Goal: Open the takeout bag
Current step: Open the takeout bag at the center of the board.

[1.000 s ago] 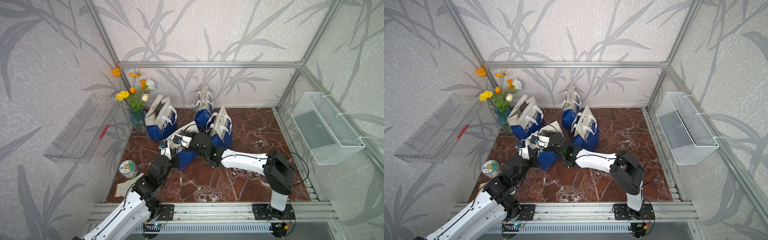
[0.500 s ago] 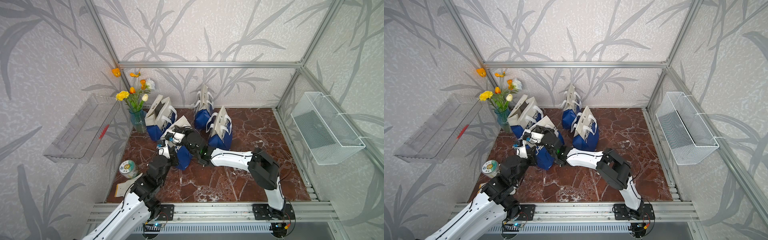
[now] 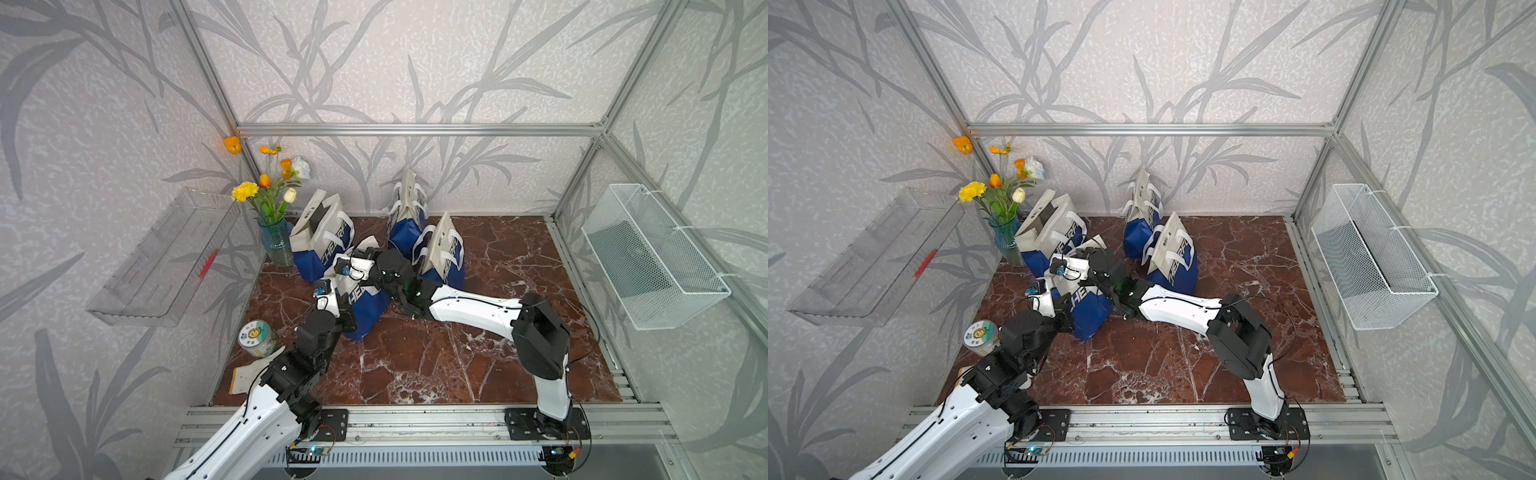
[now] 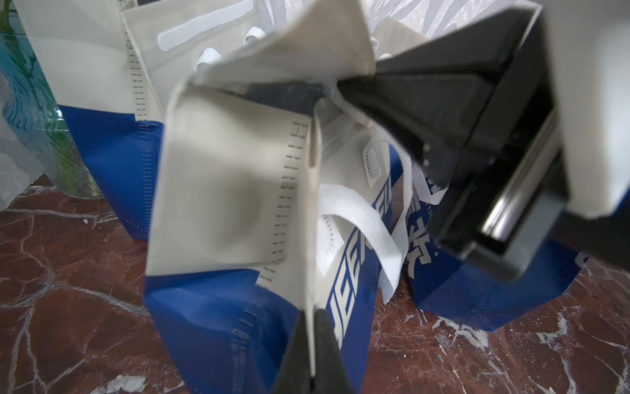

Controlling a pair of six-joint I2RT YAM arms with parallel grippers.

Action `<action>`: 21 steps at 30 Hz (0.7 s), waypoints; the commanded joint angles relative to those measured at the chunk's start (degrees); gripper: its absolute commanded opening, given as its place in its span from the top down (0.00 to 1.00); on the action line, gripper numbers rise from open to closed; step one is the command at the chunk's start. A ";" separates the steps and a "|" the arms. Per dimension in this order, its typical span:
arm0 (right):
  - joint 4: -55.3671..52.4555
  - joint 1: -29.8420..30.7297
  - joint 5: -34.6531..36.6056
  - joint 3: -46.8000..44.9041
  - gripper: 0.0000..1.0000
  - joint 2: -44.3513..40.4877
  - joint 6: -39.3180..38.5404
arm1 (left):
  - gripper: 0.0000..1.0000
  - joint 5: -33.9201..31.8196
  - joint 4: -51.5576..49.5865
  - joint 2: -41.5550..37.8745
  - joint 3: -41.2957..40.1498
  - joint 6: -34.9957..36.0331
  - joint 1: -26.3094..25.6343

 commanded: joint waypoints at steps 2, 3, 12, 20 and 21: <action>-1.84 -3.56 6.52 5.18 1.00 -2.91 -6.52 | 1.00 -3.15 -10.06 0.28 1.19 -1.15 -0.26; -3.04 -3.56 6.75 5.97 1.00 -2.90 -7.38 | 1.00 -3.54 -10.52 0.30 1.33 -1.34 -0.20; -7.76 -2.97 7.01 9.84 1.00 -3.44 -15.12 | 1.00 -4.55 -12.16 2.37 2.20 -1.64 -0.18; -11.05 -1.72 8.66 14.28 1.00 -1.76 -25.48 | 1.00 -5.04 -13.37 2.78 2.34 -1.31 -0.26; -12.42 -1.71 8.66 15.13 1.00 -1.80 -24.77 | 1.00 -5.08 -13.36 2.90 2.34 -1.31 -0.25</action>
